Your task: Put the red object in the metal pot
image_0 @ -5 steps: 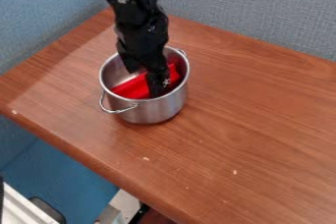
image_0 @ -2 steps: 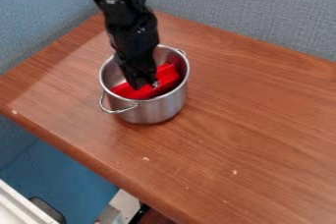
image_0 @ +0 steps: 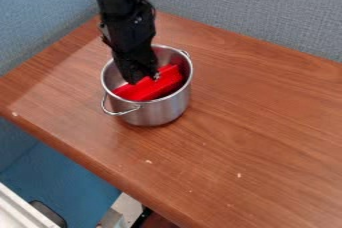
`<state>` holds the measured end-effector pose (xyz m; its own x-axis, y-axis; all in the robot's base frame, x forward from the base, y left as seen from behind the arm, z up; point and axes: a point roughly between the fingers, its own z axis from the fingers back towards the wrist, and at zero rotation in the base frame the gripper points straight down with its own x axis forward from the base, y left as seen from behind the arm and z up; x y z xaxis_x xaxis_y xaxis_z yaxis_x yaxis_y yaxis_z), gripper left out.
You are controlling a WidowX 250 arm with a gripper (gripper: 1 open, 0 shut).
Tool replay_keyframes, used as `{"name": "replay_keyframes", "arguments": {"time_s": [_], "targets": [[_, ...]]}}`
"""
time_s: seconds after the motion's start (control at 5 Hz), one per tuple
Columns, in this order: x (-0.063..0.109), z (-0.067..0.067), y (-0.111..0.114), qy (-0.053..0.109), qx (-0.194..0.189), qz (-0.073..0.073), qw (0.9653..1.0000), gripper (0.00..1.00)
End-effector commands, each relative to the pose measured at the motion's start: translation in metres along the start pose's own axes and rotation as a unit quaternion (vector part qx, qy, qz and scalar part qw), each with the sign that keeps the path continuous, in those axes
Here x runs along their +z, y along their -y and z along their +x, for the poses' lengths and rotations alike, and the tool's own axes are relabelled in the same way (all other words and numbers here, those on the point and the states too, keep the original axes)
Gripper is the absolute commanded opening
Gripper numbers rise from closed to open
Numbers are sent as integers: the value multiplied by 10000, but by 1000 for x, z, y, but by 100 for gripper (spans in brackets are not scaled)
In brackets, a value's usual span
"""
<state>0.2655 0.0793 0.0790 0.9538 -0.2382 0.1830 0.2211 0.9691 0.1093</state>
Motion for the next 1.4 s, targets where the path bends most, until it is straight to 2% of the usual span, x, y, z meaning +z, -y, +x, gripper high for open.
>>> {"name": "replay_keyframes", "arguments": {"time_s": [0.0, 0.2, 0.6, 1.2], "targets": [[16, 17, 6, 272, 127, 179, 9994, 100], [16, 23, 17, 277, 263, 152, 9992, 100], [2, 11, -7, 284, 131, 41, 9995, 100], [-23, 11, -1, 209, 134, 42, 9997, 100]]}}
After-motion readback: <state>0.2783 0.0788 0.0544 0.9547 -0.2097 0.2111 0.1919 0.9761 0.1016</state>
